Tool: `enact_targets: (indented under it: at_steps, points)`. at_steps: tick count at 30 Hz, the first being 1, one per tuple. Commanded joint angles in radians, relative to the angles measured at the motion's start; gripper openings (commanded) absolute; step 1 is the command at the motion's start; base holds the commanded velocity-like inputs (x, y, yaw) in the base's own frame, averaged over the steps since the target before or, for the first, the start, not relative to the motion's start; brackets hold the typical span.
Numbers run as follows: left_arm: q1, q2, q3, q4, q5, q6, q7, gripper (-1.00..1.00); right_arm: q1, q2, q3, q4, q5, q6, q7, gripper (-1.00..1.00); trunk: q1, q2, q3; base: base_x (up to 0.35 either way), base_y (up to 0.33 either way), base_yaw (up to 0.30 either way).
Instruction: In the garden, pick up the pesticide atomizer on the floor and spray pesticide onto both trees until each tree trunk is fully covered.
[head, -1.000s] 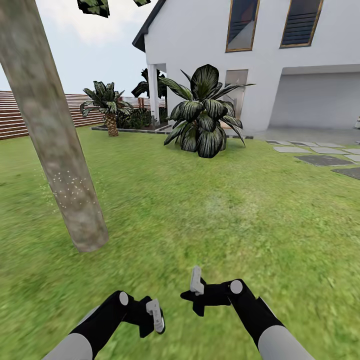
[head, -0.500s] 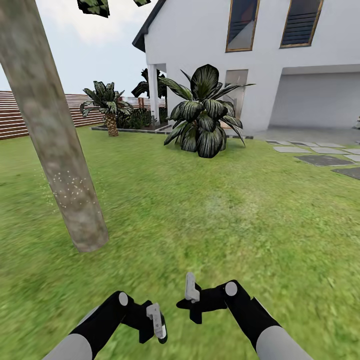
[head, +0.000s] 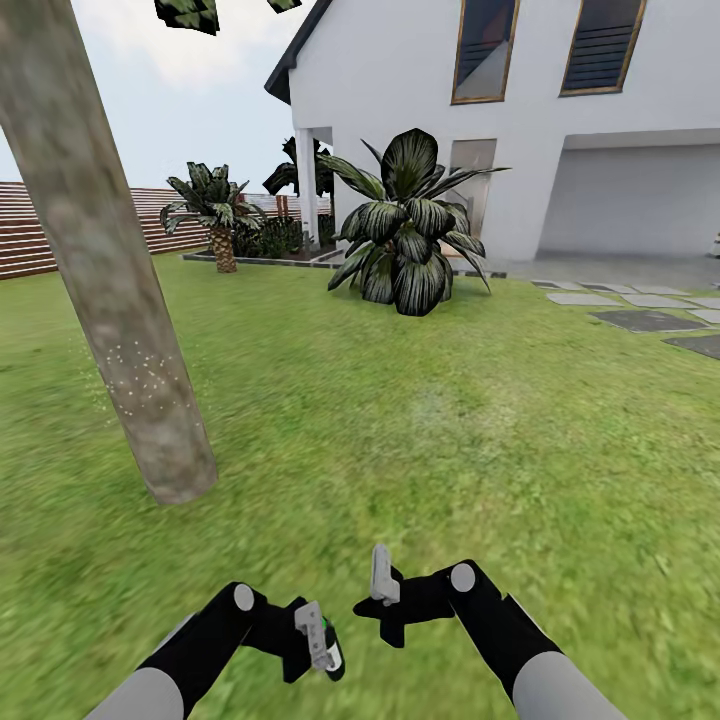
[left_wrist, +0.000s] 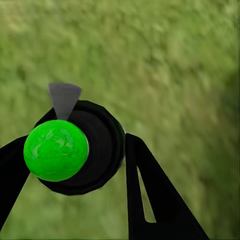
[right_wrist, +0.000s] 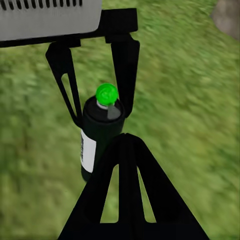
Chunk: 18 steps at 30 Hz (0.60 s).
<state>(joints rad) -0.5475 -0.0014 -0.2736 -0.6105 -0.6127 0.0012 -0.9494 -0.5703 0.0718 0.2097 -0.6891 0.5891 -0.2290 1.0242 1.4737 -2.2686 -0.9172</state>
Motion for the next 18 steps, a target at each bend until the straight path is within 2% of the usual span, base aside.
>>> enact_targets:
  at_steps: [1, 7, 12, 18]
  points:
    - [0.000, 0.000, 0.000, -0.002, -0.002, 0.000, -0.004, -1.00, 0.000, 0.000, -0.001, -0.001, 0.009, -0.007, 0.001, -1.00, 0.000, 0.000, -0.001, 0.000, 0.000, 0.000]
    - [0.001, 0.000, 0.001, -0.002, 0.003, -0.003, -0.006, -1.00, 0.000, -0.001, -0.001, -0.001, 0.010, -0.007, 0.000, -1.00, 0.000, 0.000, -0.001, 0.000, 0.000, 0.000]
    - [0.001, 0.000, -0.002, -0.002, 0.043, -0.023, -0.006, -1.00, 0.000, -0.005, -0.001, -0.001, 0.010, -0.007, 0.000, -1.00, 0.000, 0.000, -0.001, 0.000, 0.000, 0.000]
    - [0.001, -0.003, -0.003, -0.001, 0.049, -0.025, -0.006, -1.00, 0.000, -0.007, -0.001, -0.001, 0.011, -0.007, -0.001, -1.00, 0.000, 0.000, -0.001, 0.000, 0.000, 0.000]
